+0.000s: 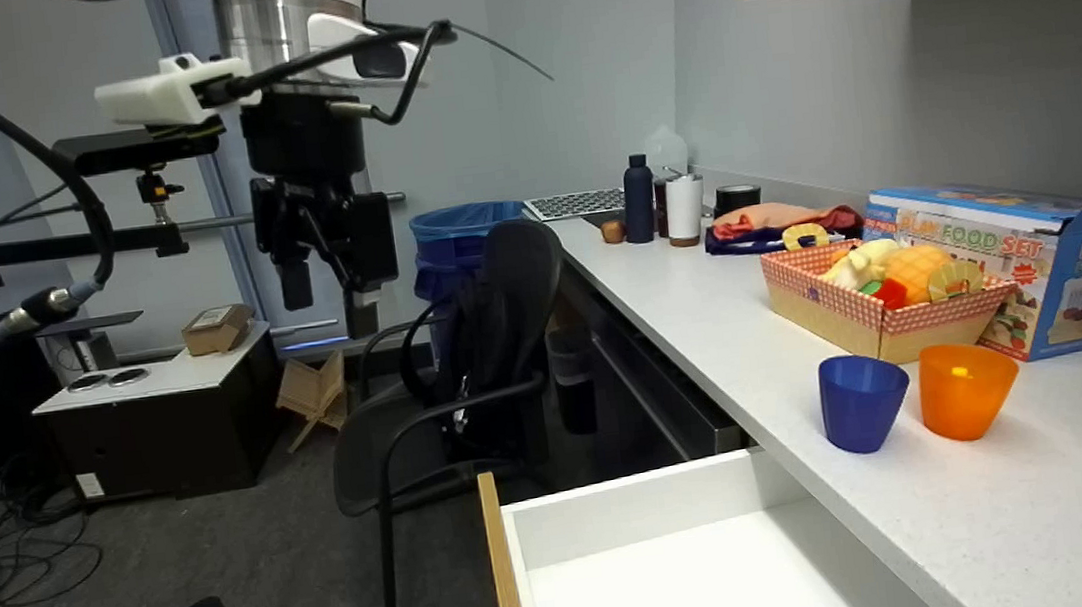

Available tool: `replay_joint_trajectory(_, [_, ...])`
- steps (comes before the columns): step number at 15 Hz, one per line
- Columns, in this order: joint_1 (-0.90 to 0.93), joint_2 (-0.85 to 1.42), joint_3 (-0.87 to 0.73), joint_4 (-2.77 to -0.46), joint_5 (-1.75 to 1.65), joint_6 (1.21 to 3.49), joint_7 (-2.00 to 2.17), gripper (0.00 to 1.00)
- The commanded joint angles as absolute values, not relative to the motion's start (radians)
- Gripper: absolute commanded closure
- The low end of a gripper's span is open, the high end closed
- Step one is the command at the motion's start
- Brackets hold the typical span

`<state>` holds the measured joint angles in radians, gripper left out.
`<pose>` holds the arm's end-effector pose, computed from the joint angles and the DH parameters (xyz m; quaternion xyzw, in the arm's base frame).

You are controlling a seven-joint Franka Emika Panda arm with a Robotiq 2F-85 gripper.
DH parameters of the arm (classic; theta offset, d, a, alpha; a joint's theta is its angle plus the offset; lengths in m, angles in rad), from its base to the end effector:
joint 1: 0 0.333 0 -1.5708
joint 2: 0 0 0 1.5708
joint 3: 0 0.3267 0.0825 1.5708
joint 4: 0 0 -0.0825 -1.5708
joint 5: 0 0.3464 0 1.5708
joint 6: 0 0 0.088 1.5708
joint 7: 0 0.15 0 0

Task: Close the open drawer

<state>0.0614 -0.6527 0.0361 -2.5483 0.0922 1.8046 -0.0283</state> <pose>0.2935 0.0408 0.4530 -0.9974 -0.0459 0.0465 0.0319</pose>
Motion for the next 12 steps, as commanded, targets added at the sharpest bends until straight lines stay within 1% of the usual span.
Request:
replay_joint_trajectory(1, [0.107,-0.632,-0.013,-2.521,0.129,1.712,-0.172,0.00])
replay_joint_trajectory(3, [0.112,-0.626,-0.022,-2.513,0.144,1.653,-0.212,0.00])
replay_joint_trajectory(4, [0.091,-0.577,-0.058,-2.487,0.122,1.647,-0.262,0.00])
replay_joint_trajectory(5, [0.091,-0.643,-0.006,-2.539,0.119,1.689,-0.186,0.00])
replay_joint_trajectory(8, [0.084,-0.607,-0.044,-2.523,0.122,1.681,-0.237,0.00])
replay_joint_trajectory(12, [0.083,-0.587,-0.047,-2.513,0.122,1.681,-0.242,0.00])
